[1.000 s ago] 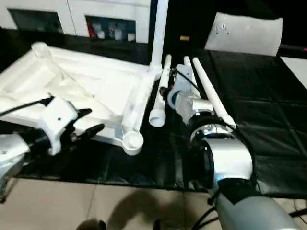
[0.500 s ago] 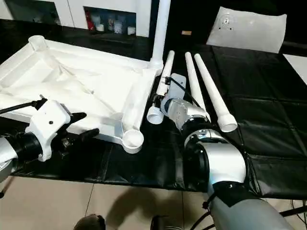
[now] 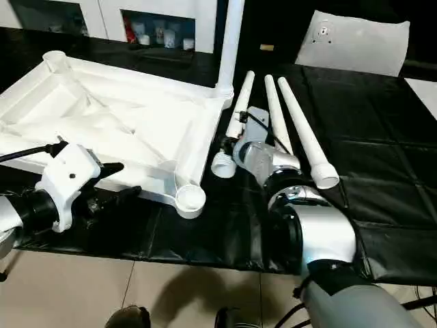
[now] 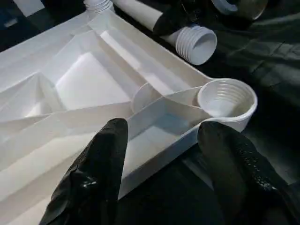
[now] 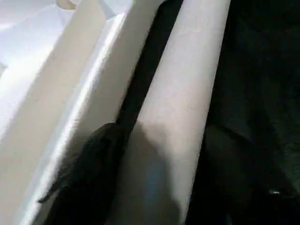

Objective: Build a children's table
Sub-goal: Pick table leg

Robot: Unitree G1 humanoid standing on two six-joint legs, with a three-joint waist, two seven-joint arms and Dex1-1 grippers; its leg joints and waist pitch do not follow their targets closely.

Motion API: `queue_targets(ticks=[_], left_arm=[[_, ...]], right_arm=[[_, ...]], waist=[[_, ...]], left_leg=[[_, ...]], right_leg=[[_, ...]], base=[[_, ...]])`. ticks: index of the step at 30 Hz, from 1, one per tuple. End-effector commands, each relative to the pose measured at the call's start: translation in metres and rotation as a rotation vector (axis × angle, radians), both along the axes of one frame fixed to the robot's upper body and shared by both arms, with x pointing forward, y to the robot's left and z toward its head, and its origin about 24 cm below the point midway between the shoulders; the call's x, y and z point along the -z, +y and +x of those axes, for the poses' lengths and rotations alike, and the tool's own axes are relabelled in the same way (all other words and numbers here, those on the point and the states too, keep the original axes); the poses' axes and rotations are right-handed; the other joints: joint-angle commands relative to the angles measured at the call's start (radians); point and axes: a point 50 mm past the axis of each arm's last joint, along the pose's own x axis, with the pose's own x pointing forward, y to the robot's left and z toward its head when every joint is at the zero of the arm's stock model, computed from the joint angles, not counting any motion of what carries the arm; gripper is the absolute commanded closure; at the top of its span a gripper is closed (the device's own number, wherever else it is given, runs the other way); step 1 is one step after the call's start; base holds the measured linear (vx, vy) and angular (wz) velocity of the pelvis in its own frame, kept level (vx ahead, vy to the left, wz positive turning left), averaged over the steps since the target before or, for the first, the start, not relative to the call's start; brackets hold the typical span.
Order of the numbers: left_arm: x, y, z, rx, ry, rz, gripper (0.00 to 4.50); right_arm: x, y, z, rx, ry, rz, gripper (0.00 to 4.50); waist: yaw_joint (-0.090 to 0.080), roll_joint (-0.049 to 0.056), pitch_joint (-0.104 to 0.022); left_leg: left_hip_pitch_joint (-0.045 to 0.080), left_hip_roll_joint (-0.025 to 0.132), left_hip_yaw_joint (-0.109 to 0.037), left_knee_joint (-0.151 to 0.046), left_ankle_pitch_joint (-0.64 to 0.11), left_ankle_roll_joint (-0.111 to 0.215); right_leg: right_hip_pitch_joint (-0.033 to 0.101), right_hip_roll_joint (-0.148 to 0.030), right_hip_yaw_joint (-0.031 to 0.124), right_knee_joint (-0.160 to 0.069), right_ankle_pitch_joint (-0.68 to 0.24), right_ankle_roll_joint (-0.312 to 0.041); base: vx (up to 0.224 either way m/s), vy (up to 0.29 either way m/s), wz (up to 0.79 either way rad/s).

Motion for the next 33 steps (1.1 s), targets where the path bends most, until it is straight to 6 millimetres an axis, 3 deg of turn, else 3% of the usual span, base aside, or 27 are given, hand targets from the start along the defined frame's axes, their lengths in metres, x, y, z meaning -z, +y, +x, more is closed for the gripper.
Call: queue_targets(ticks=[1,4,7,12,15,16,17,22,31,33], left_arm=[[0.000,-0.006,-0.001,0.020,-0.006,-0.009,1.77],[0.001,-0.008,-0.001,0.026,-0.003,-0.015,1.77],[0.000,-0.009,0.002,0.031,-0.007,-0.017,1.77],[-0.001,-0.009,0.006,0.035,-0.011,-0.017,1.77],[-0.001,-0.008,0.007,0.041,-0.011,-0.009,1.77],[-0.001,-0.007,0.007,0.041,-0.011,-0.008,1.77],[-0.002,-0.007,0.007,0.041,-0.011,-0.006,1.77],[-0.003,-0.007,0.008,0.046,-0.009,-0.002,1.77],[-0.002,-0.005,0.007,0.050,0.003,0.003,1.77],[-0.002,-0.005,0.007,0.051,0.004,0.002,1.77]], right_arm=[[0.003,-0.013,-0.002,-0.003,0.022,-0.006,0.89],[-0.003,-0.017,0.000,-0.007,0.009,0.004,0.80],[-0.014,-0.020,0.004,-0.010,-0.015,0.016,0.39],[-0.026,-0.010,0.008,-0.054,-0.030,0.046,0.07],[-0.024,-0.007,0.008,-0.036,-0.025,0.029,0.07],[-0.023,-0.007,0.008,-0.030,-0.025,0.021,0.07],[-0.021,-0.006,0.007,-0.025,-0.023,0.011,0.07],[-0.010,-0.011,0.004,0.014,0.002,-0.092,0.07],[0.012,-0.007,-0.007,-0.022,0.099,-0.045,0.07],[0.017,-0.008,-0.010,-0.030,0.123,-0.033,0.07]], waist=[[-0.004,0.022,-0.061],[-0.007,0.024,-0.062],[-0.008,0.021,-0.066],[-0.013,0.030,-0.068],[-0.012,0.029,-0.067],[-0.009,0.043,-0.065],[-0.011,0.037,-0.065],[-0.004,0.037,-0.064],[-0.005,0.038,-0.062],[-0.004,0.033,-0.062]], left_leg=[[0.015,0.008,0.008,-0.075,-0.165,-0.029],[0.012,0.007,0.009,-0.072,-0.146,-0.022],[0.009,0.006,0.010,-0.069,-0.116,-0.011],[0.011,0.007,0.010,-0.066,-0.111,-0.001],[0.012,0.008,0.010,-0.066,-0.112,-0.002],[0.013,0.007,0.008,-0.067,-0.119,-0.006],[0.014,0.008,0.009,-0.067,-0.131,-0.011],[0.013,0.006,0.010,-0.066,-0.111,-0.017],[0.013,0.007,0.009,-0.068,-0.128,-0.018],[0.013,0.007,0.008,-0.068,-0.121,-0.015]], right_leg=[[0.055,-0.049,0.036,-0.055,-0.096,-0.200],[0.058,-0.050,0.036,-0.055,-0.073,-0.210],[0.063,-0.049,0.036,-0.051,-0.044,-0.219],[0.062,-0.049,0.035,-0.050,-0.026,-0.243],[0.061,-0.049,0.035,-0.049,-0.028,-0.249],[0.059,-0.050,0.035,-0.048,-0.031,-0.250],[0.060,-0.048,0.034,-0.051,-0.036,-0.250],[0.061,-0.048,0.035,-0.047,-0.013,-0.253],[0.062,-0.049,0.035,-0.048,-0.021,-0.241],[0.063,-0.049,0.035,-0.047,-0.016,-0.244]], base=[[0.000,0.000,0.00],[0.000,0.000,0.00],[0.000,0.000,0.00],[0.000,0.000,0.00],[0.000,0.000,0.00],[0.000,0.000,0.00],[0.000,0.000,0.00],[0.000,0.000,0.00],[0.000,0.000,0.00],[0.000,0.000,0.00]])
